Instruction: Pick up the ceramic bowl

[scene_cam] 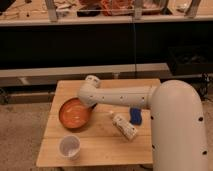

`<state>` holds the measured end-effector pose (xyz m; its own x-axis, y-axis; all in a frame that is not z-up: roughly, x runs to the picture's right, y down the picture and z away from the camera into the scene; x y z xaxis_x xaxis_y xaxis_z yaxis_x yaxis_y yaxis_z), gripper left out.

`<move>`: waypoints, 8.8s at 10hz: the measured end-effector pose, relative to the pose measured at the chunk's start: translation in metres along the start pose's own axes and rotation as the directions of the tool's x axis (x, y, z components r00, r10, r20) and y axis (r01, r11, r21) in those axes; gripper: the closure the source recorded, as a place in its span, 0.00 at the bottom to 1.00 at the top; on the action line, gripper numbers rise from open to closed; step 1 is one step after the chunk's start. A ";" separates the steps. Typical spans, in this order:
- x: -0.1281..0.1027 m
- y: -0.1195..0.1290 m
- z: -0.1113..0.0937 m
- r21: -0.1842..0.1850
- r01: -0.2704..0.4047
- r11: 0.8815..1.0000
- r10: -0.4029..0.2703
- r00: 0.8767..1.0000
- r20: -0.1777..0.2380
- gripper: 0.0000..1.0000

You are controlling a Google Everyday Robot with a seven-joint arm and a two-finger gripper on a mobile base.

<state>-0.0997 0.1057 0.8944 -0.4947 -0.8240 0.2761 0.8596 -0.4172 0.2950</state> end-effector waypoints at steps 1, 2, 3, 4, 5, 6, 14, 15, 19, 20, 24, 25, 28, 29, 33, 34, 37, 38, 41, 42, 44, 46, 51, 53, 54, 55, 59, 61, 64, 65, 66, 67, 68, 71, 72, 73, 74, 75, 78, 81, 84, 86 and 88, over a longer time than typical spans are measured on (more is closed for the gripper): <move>0.000 0.001 0.000 -0.001 0.004 1.000 -0.004 1.000 0.000 0.93; 0.000 0.001 -0.001 -0.002 0.008 1.000 -0.008 1.000 -0.002 0.93; 0.000 0.001 -0.001 -0.001 0.014 1.000 -0.014 1.000 -0.003 0.93; 0.001 0.002 -0.002 -0.002 0.022 1.000 -0.022 1.000 -0.006 0.93; 0.001 0.002 -0.002 -0.003 0.027 1.000 -0.027 1.000 -0.007 0.93; 0.002 0.003 -0.004 -0.003 0.034 0.999 -0.034 0.999 -0.010 0.93; 0.004 0.005 -0.007 -0.007 0.077 0.997 -0.077 0.997 -0.022 0.93; 0.004 0.005 -0.007 -0.007 0.082 0.997 -0.082 0.996 -0.024 0.93; 0.006 0.005 -0.009 -0.008 0.100 0.995 -0.100 0.994 -0.031 0.93; 0.006 0.005 -0.009 -0.008 0.105 0.994 -0.105 0.994 -0.033 0.93; 0.007 0.005 -0.009 -0.007 0.122 0.992 -0.122 0.992 -0.039 0.93; 0.007 0.005 -0.009 -0.007 0.126 0.992 -0.126 0.991 -0.040 0.93; 0.009 0.005 -0.010 -0.008 0.140 0.990 -0.140 0.989 -0.046 0.93; 0.009 0.005 -0.010 -0.008 0.144 0.990 -0.144 0.988 -0.046 0.93; 0.010 0.005 -0.011 -0.007 0.162 0.987 -0.162 0.985 -0.053 0.93; 0.010 0.005 -0.011 -0.007 0.168 0.986 -0.168 0.984 -0.055 0.93; 0.011 0.005 -0.012 -0.007 0.181 0.983 -0.181 0.982 -0.059 0.93; 0.012 0.004 -0.012 -0.006 0.185 0.983 -0.185 0.981 -0.060 0.93; 0.012 0.004 -0.010 -0.004 0.195 0.981 -0.195 0.979 -0.061 0.93; 0.012 0.003 -0.010 -0.002 0.198 0.980 -0.198 0.978 -0.062 0.93; 0.013 0.003 -0.010 -0.002 0.208 0.978 -0.208 0.976 -0.065 0.93; 0.014 0.002 -0.010 -0.001 0.215 0.977 -0.214 0.974 -0.067 0.93; 0.016 0.003 -0.012 -0.002 0.235 0.972 -0.235 0.969 -0.076 0.93; 0.016 0.003 -0.012 -0.002 0.243 0.970 -0.242 0.967 -0.079 0.98; 0.016 0.002 -0.011 0.000 0.245 0.969 -0.245 0.966 -0.079 0.98; 0.017 0.002 -0.011 0.000 0.248 0.969 -0.247 0.966 -0.080 0.98; 0.018 0.001 -0.010 0.003 0.263 0.965 -0.262 0.962 -0.082 0.98; 0.018 0.000 -0.009 0.003 0.270 0.963 -0.268 0.960 -0.084 0.98; 0.019 0.000 -0.010 0.003 0.284 0.959 -0.283 0.955 -0.088 0.98; 0.019 -0.001 -0.010 0.003 0.287 0.958 -0.286 0.954 -0.089 0.98; 0.019 -0.001 -0.010 0.003 0.291 0.957 -0.290 0.953 -0.090 0.98; 0.020 -0.001 -0.010 0.002 0.297 0.955 -0.296 0.951 -0.092 0.98; 0.021 -0.001 -0.011 0.002 0.302 0.953 -0.301 0.949 -0.094 0.98; 0.021 -0.001 -0.011 0.001 0.313 0.950 -0.311 0.945 -0.097 0.98; 0.021 -0.001 -0.012 0.002 0.319 0.948 -0.317 0.943 -0.098 0.98; 0.022 -0.001 -0.013 0.001 0.326 0.945 -0.324 0.941 -0.100 0.98; 0.022 -0.001 -0.013 0.001 0.332 0.943 -0.330 0.939 -0.100 0.98; 0.022 -0.001 -0.013 0.001 0.335 0.942 -0.333 0.937 -0.101 0.98; 0.023 -0.002 -0.012 0.002 0.348 0.937 -0.346 0.933 -0.101 0.98; 0.024 -0.004 -0.012 0.003 0.362 0.932 -0.360 0.927 -0.102 0.98; 0.025 -0.004 -0.013 0.002 0.380 0.925 -0.377 0.920 -0.106 0.98; 0.026 -0.004 -0.014 0.001 0.388 0.922 -0.386 0.916 -0.108 0.98; 0.027 -0.005 -0.015 0.001 0.400 0.916 -0.398 0.911 -0.109 0.98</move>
<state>-0.1148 0.0799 0.8864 -0.7788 -0.6263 0.0344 0.5894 -0.7119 0.3817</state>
